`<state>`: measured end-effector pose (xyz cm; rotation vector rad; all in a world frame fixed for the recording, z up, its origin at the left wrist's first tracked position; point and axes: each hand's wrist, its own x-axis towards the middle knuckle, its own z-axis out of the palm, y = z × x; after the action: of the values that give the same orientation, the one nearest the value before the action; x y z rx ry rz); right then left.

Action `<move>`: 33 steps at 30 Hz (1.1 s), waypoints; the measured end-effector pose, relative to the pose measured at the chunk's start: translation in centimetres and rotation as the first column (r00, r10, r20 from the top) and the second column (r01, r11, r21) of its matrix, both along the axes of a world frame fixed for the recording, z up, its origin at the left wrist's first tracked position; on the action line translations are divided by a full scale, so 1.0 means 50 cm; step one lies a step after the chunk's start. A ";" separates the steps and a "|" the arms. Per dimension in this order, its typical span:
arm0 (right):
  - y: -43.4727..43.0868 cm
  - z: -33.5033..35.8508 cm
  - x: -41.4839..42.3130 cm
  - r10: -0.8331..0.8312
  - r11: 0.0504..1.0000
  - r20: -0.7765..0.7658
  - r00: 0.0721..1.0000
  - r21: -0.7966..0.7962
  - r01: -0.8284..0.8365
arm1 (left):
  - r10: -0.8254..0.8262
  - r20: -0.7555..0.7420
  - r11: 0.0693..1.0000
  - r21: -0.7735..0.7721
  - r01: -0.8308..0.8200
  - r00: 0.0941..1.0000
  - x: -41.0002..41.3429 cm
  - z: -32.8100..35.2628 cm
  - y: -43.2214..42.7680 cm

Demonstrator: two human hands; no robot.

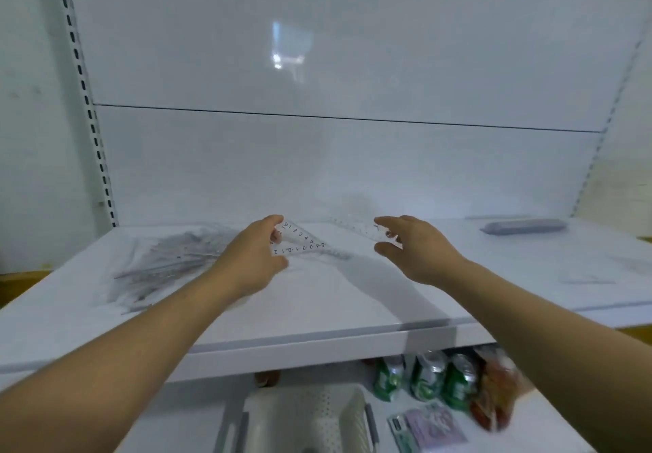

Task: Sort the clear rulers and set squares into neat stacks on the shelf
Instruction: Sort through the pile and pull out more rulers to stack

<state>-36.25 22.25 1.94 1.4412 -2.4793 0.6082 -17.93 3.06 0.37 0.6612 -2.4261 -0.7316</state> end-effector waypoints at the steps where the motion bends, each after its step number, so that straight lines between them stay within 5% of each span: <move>1: 0.045 -0.002 -0.025 -0.040 0.999 0.008 0.999 0.011 0.040 | -0.031 0.009 1.000 0.001 0.031 0.999 -0.035 -0.004 0.032; 8: 0.384 -0.021 -0.223 -0.319 0.947 0.103 0.942 0.058 0.315 | -0.201 0.035 0.978 0.065 0.199 0.979 -0.302 -0.036 0.307; 16: 0.642 -0.021 -0.391 -0.399 0.911 -0.074 0.914 0.078 0.404 | -0.246 0.051 0.969 0.044 0.244 0.968 -0.518 -0.050 0.529; 33: 0.504 -0.030 -0.751 -0.266 0.951 0.027 0.963 0.168 0.258 | -0.221 0.100 0.968 0.147 0.205 0.970 -0.770 -0.048 0.485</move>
<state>-73.78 47.45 0.42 1.1268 -2.7528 0.3999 -56.44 27.30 -2.05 0.5100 -2.5997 -0.9764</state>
